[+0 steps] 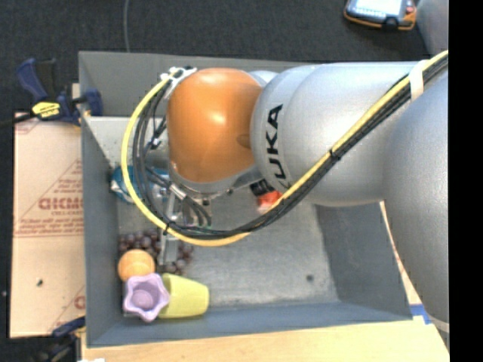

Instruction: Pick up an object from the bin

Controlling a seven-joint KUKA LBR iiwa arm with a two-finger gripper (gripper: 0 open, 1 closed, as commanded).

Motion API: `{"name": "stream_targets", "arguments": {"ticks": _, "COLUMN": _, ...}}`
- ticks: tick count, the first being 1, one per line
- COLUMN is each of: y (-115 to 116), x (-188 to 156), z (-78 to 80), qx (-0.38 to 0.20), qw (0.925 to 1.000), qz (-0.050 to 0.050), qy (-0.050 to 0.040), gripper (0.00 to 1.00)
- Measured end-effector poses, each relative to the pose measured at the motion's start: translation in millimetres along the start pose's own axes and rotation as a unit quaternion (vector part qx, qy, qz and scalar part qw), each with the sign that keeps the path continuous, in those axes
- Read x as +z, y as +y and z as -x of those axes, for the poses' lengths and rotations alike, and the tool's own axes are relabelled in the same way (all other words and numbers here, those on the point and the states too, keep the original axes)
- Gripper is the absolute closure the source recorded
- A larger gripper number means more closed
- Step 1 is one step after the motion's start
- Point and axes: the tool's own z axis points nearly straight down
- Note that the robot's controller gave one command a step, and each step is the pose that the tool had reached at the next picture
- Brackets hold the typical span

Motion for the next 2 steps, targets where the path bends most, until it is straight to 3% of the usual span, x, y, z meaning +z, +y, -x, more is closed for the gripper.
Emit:
{"name": "stream_targets", "arguments": {"ticks": 1, "y": -2, "x": -5, "z": 2.0, "qx": 0.003, "qw": 1.0, "qz": 0.001, "qy": -0.0038, "gripper": 0.0}}
{"name": "stream_targets", "arguments": {"ticks": 2, "y": -26, "x": 151, "z": 33.3, "qx": 0.013, "qw": 0.9999, "qz": 0.002, "qy": -0.004, "gripper": 0.0}}
